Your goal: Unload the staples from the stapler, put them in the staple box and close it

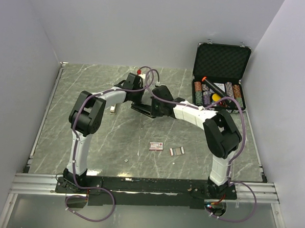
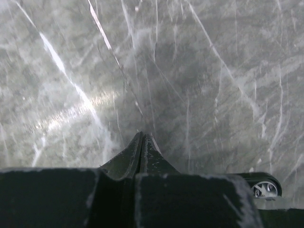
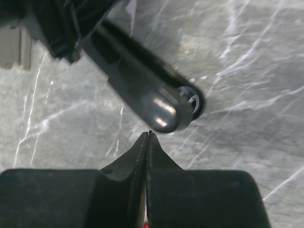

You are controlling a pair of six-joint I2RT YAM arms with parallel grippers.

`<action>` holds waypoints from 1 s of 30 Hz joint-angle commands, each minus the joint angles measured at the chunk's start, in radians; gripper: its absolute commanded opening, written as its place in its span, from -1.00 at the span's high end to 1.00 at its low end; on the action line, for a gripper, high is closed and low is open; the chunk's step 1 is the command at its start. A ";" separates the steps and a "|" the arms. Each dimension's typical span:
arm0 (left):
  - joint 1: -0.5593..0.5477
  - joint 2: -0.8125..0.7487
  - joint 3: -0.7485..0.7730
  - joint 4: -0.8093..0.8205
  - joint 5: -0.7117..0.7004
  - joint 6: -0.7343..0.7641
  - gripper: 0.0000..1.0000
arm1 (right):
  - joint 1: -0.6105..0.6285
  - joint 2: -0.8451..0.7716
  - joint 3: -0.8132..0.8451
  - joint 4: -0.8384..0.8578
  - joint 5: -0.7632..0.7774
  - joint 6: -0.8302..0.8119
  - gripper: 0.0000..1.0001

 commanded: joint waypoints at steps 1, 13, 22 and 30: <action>-0.006 -0.092 -0.062 -0.050 0.043 -0.055 0.99 | -0.024 0.001 0.040 -0.003 0.063 0.001 1.00; -0.083 -0.221 -0.234 -0.059 0.027 -0.120 0.99 | -0.061 0.008 0.061 -0.023 0.101 -0.045 1.00; -0.113 -0.385 -0.385 -0.027 -0.018 -0.141 0.99 | -0.062 -0.030 0.049 -0.048 0.123 -0.071 1.00; -0.116 -0.517 -0.395 -0.034 -0.046 -0.141 0.64 | -0.061 -0.235 -0.063 -0.095 0.175 -0.056 1.00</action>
